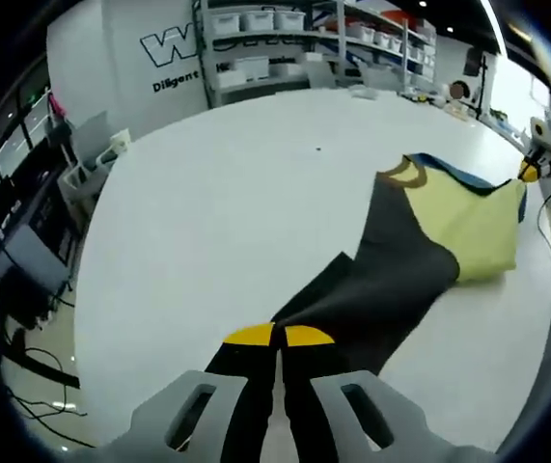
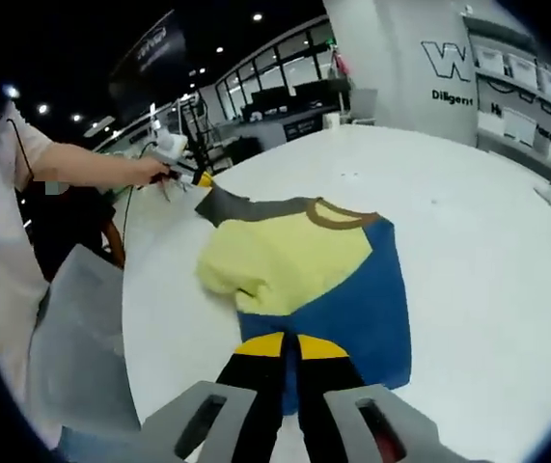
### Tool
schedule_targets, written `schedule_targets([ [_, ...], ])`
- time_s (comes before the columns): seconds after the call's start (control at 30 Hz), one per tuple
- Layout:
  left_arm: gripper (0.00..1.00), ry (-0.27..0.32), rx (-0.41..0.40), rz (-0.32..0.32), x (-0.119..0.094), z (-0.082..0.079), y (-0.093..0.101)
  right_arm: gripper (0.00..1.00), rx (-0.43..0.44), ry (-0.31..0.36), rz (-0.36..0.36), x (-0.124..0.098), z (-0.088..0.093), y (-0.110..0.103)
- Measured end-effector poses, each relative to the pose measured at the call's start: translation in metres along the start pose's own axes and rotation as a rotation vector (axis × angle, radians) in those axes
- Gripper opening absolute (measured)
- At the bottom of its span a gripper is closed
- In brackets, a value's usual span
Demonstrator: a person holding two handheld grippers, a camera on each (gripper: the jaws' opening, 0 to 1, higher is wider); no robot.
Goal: Fold the garment on the visible template until the final outline fits inside the template.
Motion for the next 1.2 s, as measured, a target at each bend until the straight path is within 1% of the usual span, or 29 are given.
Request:
schedule_targets([
  [0.07, 0.0, 0.014, 0.017, -0.007, -0.001, -0.003, 0.007, 0.07, -0.009, 0.007, 0.022, 0.005, 0.002, -0.001],
  [0.13, 0.01, 0.029, 0.022, -0.001, -0.001, -0.007, 0.014, 0.15, 0.032, 0.005, 0.017, 0.01, 0.006, -0.003],
  [0.2, 0.06, 0.082, 0.021, -0.004, -0.004, -0.015, 0.023, 0.15, 0.027, 0.001, 0.023, 0.014, 0.008, -0.007],
  [0.27, 0.12, 0.11, 0.046, -0.009, -0.009, -0.021, 0.035, 0.14, 0.038, -0.008, 0.028, 0.018, 0.013, -0.006],
  [0.3, 0.15, 0.117, 0.045, -0.011, -0.011, -0.022, 0.04, 0.14, 0.031, -0.006, 0.038, 0.019, 0.013, -0.008],
  [0.33, 0.17, 0.141, 0.033, -0.002, -0.012, -0.025, 0.047, 0.12, 0.027, -0.009, 0.044, 0.02, 0.014, -0.009],
  [0.4, 0.18, 0.186, 0.015, 0.059, -0.014, -0.028, 0.063, 0.06, 0.022, -0.038, 0.052, 0.022, 0.019, -0.009],
  [0.43, 0.18, 0.205, 0.03, 0.1, -0.015, -0.03, 0.077, 0.0, -0.009, -0.053, 0.062, 0.022, 0.02, -0.01],
  [0.47, 0.18, 0.208, 0.042, 0.118, -0.016, -0.03, 0.085, 0.0, -0.009, -0.058, 0.064, 0.022, 0.021, -0.013],
  [0.5, 0.19, 0.219, 0.053, 0.146, -0.017, -0.031, 0.099, 0.0, -0.008, -0.049, 0.068, 0.023, 0.022, -0.011],
  [0.53, 0.2, 0.227, 0.049, 0.179, -0.017, -0.032, 0.109, 0.0, -0.018, -0.039, 0.071, 0.023, 0.022, -0.011],
  [0.57, 0.21, 0.232, 0.047, 0.231, -0.015, -0.032, 0.125, 0.0, -0.01, -0.043, 0.073, 0.022, 0.022, -0.011],
  [0.6, 0.22, 0.233, 0.066, 0.252, -0.013, -0.032, 0.134, 0.0, -0.008, -0.044, 0.079, 0.021, 0.021, -0.011],
  [0.63, 0.23, 0.214, 0.091, 0.274, -0.01, -0.03, 0.149, 0.0, -0.011, -0.044, 0.088, 0.02, 0.021, -0.012],
  [0.7, 0.26, 0.208, 0.121, 0.304, -0.005, -0.029, 0.167, 0.0, -0.03, -0.031, 0.115, 0.018, 0.018, -0.013],
  [0.73, 0.27, 0.206, 0.137, 0.332, -0.001, -0.028, 0.181, 0.0, -0.027, -0.027, 0.122, 0.017, 0.018, -0.014],
  [0.77, 0.27, 0.199, 0.149, 0.345, 0.002, -0.028, 0.189, 0.0, -0.016, -0.018, 0.123, 0.017, 0.017, -0.015],
  [0.8, 0.27, 0.191, 0.169, 0.345, 0.006, -0.027, 0.199, 0.05, -0.006, -0.009, 0.123, 0.017, 0.017, -0.015],
  [0.83, 0.27, 0.18, 0.195, 0.357, 0.009, -0.026, 0.205, 0.13, 0.003, -0.005, 0.126, 0.017, 0.017, -0.019],
  [0.87, 0.27, 0.171, 0.208, 0.363, 0.012, -0.025, 0.21, 0.18, 0.002, -0.004, 0.128, 0.018, 0.018, -0.022],
  [0.9, 0.26, 0.167, 0.213, 0.365, 0.015, -0.024, 0.214, 0.22, 0.004, -0.007, 0.13, 0.019, 0.02, -0.025],
  [0.93, 0.26, 0.15, 0.232, 0.367, 0.02, -0.023, 0.219, 0.22, 0.004, -0.006, 0.132, 0.019, 0.022, -0.027],
  [1.0, 0.24, 0.136, 0.239, 0.37, 0.027, -0.022, 0.223, 0.2, 0.0, -0.012, 0.139, 0.021, 0.026, -0.03],
  [1.03, 0.24, 0.127, 0.248, 0.372, 0.029, -0.021, 0.225, 0.18, -0.004, -0.019, 0.146, 0.022, 0.029, -0.031],
  [1.07, 0.22, 0.116, 0.265, 0.369, 0.031, -0.02, 0.226, 0.13, -0.044, -0.058, 0.17, 0.022, 0.034, -0.029],
  [1.1, 0.19, 0.096, 0.282, 0.366, 0.032, -0.019, 0.226, 0.04, -0.065, -0.087, 0.179, 0.022, 0.036, -0.029],
  [1.13, 0.14, 0.078, 0.29, 0.363, 0.034, -0.017, 0.225, 0.0, -0.097, -0.093, 0.2, 0.022, 0.038, -0.028],
  [1.17, 0.05, 0.061, 0.304, 0.35, 0.037, -0.015, 0.223, 0.0, -0.083, -0.085, 0.201, 0.023, 0.038, -0.028],
  [1.2, 0.0, 0.053, 0.307, 0.344, 0.038, -0.014, 0.222, 0.0, -0.073, -0.079, 0.203, 0.022, 0.038, -0.027],
])
Point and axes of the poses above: the point that each gripper's makers call its tool centre point, and the gripper's own axes: x roughly forward along the fingers, y roughly to its right, z roughly out of its underside, the point moved 9 cm from there along -x, roughly backward along the fingers, and after that the axes turned 6 degrees about x, right-handed, at the moved point
